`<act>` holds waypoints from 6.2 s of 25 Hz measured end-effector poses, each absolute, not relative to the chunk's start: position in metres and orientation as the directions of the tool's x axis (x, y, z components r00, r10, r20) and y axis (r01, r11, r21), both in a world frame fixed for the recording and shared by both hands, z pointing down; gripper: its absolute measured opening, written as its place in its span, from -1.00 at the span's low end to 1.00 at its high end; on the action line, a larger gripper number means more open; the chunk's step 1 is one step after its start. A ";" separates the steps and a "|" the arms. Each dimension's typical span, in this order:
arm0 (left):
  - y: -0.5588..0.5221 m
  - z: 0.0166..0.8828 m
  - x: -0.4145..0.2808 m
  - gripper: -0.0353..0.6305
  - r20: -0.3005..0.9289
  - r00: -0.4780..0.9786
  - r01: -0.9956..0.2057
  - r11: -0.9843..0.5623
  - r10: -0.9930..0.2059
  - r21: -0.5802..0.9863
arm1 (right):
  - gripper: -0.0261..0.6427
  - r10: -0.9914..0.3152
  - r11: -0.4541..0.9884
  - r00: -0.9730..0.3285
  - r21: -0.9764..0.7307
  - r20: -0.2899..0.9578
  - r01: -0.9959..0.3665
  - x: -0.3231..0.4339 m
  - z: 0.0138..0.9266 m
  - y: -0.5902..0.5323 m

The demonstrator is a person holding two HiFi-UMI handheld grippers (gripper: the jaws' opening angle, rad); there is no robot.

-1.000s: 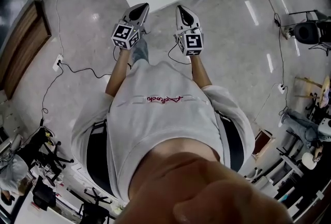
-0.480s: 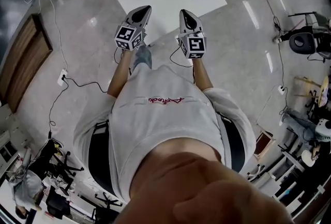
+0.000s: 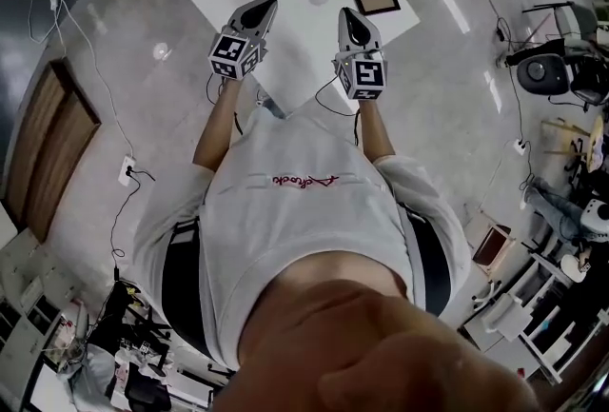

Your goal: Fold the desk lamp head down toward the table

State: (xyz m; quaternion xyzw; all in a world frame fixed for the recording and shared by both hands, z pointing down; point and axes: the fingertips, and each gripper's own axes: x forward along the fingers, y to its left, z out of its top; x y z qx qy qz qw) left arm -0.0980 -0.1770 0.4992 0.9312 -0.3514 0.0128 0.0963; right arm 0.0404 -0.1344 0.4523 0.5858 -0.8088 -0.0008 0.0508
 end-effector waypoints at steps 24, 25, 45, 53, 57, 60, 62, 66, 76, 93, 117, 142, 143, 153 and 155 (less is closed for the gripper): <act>-0.261 0.531 -0.057 -0.82 0.154 0.719 -0.695 -0.705 -0.678 0.142 | -0.84 -0.897 0.428 -0.427 -0.018 0.118 -0.904 0.078 0.492 -0.203; -0.263 0.534 -0.056 -0.82 0.159 0.716 -0.698 -0.703 -0.679 0.139 | -0.84 -0.892 0.435 -0.435 -0.022 0.120 -0.900 0.076 0.494 -0.205; -0.346 0.557 0.006 -0.44 0.192 0.775 -0.627 -0.772 -0.603 0.108 | -0.84 -0.863 0.486 -0.485 -0.033 0.144 -0.874 0.067 0.508 -0.221; -0.367 0.553 0.026 -0.33 0.192 0.792 -0.603 -0.792 -0.579 0.098 | -0.84 -0.848 0.513 -0.512 -0.032 0.133 -0.858 0.060 0.506 -0.220; -0.370 0.549 0.036 -0.33 0.183 0.806 -0.582 -0.810 -0.563 0.076 | -0.84 -0.838 0.528 -0.527 -0.038 0.143 -0.849 0.056 0.505 -0.220; -0.372 0.544 0.038 -0.43 0.171 0.802 -0.588 -0.807 -0.573 0.056 | -0.84 -0.828 0.542 -0.540 -0.034 0.150 -0.840 0.053 0.501 -0.220; -0.374 0.540 0.038 -0.48 0.164 0.796 -0.597 -0.801 -0.582 0.054 | -0.84 -0.824 0.549 -0.548 -0.035 0.144 -0.835 0.052 0.499 -0.219; -0.373 0.542 0.040 -0.48 0.163 0.806 -0.586 -0.807 -0.569 0.079 | -0.84 -0.813 0.569 -0.565 -0.018 0.141 -0.822 0.050 0.494 -0.218; -0.374 0.544 0.036 -0.48 0.156 0.819 -0.569 -0.818 -0.553 0.086 | -0.84 -0.767 0.613 -0.632 0.416 0.111 -0.672 0.034 0.470 -0.223; -0.375 0.545 0.037 -0.48 0.158 0.818 -0.570 -0.816 -0.553 0.093 | -0.37 -0.686 0.396 -0.721 0.880 0.095 -0.261 -0.002 0.443 -0.238; -0.375 0.546 0.035 -0.47 0.159 0.824 -0.562 -0.819 -0.544 0.112 | -0.73 -0.665 0.187 -0.747 0.969 0.005 -0.161 -0.022 0.438 -0.250; -0.376 0.541 0.039 -0.47 0.149 0.829 -0.556 -0.822 -0.538 0.124 | -0.73 -0.650 0.006 -0.749 0.984 -0.130 -0.176 -0.021 0.464 -0.236; -0.376 0.541 0.039 -0.47 0.148 0.830 -0.554 -0.823 -0.537 0.124 | -0.73 -0.650 0.000 -0.748 0.984 -0.136 -0.179 -0.021 0.466 -0.236; -0.377 0.542 0.039 -0.46 0.145 0.832 -0.552 -0.825 -0.535 0.122 | -0.71 -0.656 0.049 -0.745 0.978 -0.122 -0.203 -0.020 0.470 -0.239; -0.378 0.542 0.038 -0.46 0.141 0.834 -0.550 -0.826 -0.534 0.122 | -0.65 -0.670 0.118 -0.735 0.963 -0.103 -0.243 -0.017 0.471 -0.243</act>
